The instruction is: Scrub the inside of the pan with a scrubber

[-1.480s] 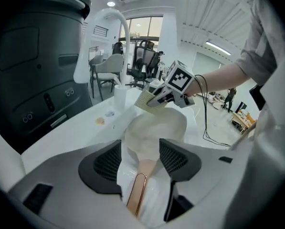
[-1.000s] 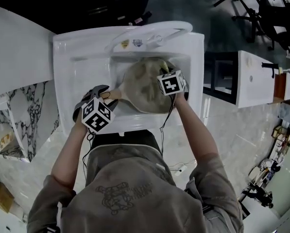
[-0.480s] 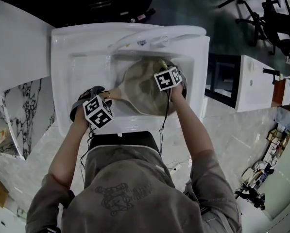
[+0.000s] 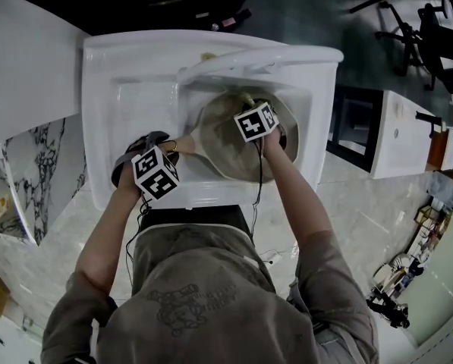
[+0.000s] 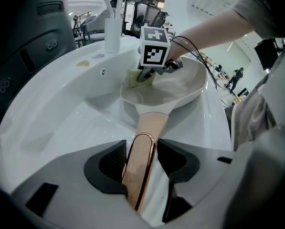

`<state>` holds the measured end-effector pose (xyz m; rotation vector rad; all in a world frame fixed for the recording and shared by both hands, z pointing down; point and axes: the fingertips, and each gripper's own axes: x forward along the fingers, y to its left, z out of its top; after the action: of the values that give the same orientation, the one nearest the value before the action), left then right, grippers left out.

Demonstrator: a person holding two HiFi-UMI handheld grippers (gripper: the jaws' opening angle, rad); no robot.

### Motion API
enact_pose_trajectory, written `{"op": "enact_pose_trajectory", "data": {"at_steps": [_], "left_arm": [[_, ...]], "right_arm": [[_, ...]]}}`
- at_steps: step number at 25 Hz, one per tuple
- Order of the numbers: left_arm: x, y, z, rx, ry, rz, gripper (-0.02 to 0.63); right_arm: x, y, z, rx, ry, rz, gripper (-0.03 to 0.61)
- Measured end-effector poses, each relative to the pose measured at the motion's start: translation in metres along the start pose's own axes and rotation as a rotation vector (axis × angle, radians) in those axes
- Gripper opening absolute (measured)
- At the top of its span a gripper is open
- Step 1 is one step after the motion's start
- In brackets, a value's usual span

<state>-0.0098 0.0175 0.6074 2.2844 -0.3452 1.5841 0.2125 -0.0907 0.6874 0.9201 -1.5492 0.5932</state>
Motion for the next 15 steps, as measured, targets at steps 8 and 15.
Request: {"op": "enact_pose_trajectory", "data": {"at_steps": [8,15], "left_arm": [[0.0,0.0,0.0,0.006,-0.007,-0.001,0.209],[0.001,-0.001,0.0,0.006,-0.009,0.009,0.209]], "right_arm": [[-0.002,0.038,0.009,-0.063,-0.053,0.14,0.072],[-0.015,0.085,0.012,-0.132,-0.104,0.347,0.074]]}}
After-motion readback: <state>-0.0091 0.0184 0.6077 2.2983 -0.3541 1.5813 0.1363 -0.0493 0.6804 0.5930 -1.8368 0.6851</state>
